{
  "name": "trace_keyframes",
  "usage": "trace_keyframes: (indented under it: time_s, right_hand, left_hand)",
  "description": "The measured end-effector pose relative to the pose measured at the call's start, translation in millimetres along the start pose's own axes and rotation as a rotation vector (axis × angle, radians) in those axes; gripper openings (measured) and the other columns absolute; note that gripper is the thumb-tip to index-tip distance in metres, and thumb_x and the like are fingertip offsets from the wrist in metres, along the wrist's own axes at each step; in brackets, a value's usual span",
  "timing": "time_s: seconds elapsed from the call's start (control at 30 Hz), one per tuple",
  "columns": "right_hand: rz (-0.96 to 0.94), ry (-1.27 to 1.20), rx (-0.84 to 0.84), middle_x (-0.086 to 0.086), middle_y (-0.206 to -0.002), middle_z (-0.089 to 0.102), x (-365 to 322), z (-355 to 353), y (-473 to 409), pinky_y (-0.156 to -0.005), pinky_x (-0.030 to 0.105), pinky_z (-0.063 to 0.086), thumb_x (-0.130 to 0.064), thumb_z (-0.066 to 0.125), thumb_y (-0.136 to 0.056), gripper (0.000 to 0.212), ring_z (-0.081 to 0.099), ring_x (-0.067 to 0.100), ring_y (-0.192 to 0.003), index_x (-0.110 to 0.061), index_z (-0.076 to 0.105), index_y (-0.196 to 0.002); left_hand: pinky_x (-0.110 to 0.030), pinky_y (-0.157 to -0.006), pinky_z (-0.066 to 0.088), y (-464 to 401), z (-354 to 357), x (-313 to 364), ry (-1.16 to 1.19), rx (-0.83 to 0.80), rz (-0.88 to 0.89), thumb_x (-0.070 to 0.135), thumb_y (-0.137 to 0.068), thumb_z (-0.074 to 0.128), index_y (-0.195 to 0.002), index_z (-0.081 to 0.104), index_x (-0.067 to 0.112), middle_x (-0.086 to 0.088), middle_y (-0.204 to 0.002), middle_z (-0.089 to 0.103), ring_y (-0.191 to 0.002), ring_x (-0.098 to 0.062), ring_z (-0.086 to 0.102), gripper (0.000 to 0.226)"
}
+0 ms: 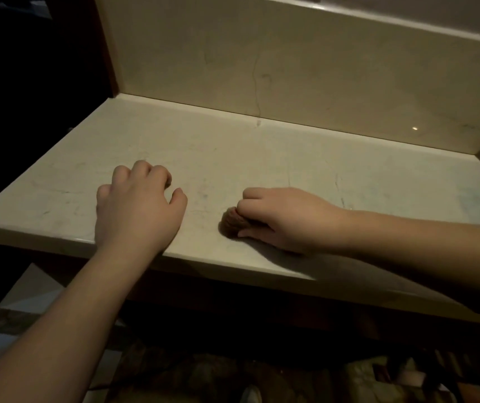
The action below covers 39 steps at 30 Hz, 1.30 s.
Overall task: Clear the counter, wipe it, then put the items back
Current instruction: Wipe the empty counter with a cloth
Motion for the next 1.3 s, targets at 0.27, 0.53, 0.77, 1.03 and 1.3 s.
trace_keyframes:
  time_s: [0.27,0.53,0.77,1.03,1.3]
  right_hand:
    - [0.493,0.167,0.067,0.010,-0.106,0.055,119.6,-20.4,-15.9,-0.069,0.030,0.029,-0.035,0.050,-0.096,0.017,0.054,0.032,-0.099,-0.020,0.043,-0.090]
    - [0.147,0.058,0.037,-0.004,-0.089,0.047,-2.7,0.7,-1.7,-0.060,0.028,0.030,-0.038,0.054,-0.093,0.016,0.042,0.015,-0.070,-0.026,0.045,-0.087]
    - [0.415,0.017,0.105,0.003,-0.094,0.049,73.5,-7.6,-34.0,-0.067,0.028,0.026,-0.033,0.055,-0.094,0.020,0.050,0.023,-0.088,-0.016,0.047,-0.090]
    - [0.273,-0.105,-0.054,-0.006,-0.101,0.049,13.8,-1.2,19.9,-0.075,0.023,0.035,-0.025,0.062,-0.090,0.013,0.048,0.011,-0.087,-0.017,0.059,-0.100]
    - [0.307,-0.045,-0.030,0.001,-0.101,0.055,12.2,-3.7,-22.8,-0.075,0.029,0.036,-0.029,0.064,-0.089,0.020,0.048,0.016,-0.086,-0.015,0.061,-0.103]
  left_hand:
    - [-0.045,-0.090,0.036,0.7,-0.7,-1.9,0.014,-0.010,-0.005,0.038,-0.093,0.042,-0.118,0.057,0.018,-0.005,-0.119,0.054,-0.110,-0.026,0.043,0.036]
    - [-0.045,-0.091,0.036,0.9,1.4,-2.4,0.009,-0.024,0.010,0.041,-0.092,0.040,-0.119,0.055,0.020,-0.003,-0.119,0.052,-0.109,-0.025,0.042,0.037]
    - [-0.046,-0.090,0.035,1.3,0.9,-5.5,-0.003,-0.040,-0.001,0.042,-0.091,0.039,-0.120,0.055,0.019,-0.004,-0.121,0.052,-0.110,-0.026,0.043,0.040]
    - [-0.047,-0.089,0.035,-0.2,2.8,-6.9,0.023,-0.045,0.019,0.042,-0.090,0.039,-0.117,0.055,0.019,-0.004,-0.119,0.051,-0.109,-0.026,0.042,0.038]
    - [-0.048,-0.089,0.035,0.0,4.4,-4.6,0.020,-0.061,0.043,0.042,-0.091,0.039,-0.120,0.053,0.019,-0.006,-0.121,0.049,-0.112,-0.029,0.041,0.040]
Point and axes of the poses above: each hand's wrist, its own y-axis away from the middle knuckle, its own z-axis out of the palm, x = y × z, the point moved 7 cm from there along -y, towards the middle knuckle
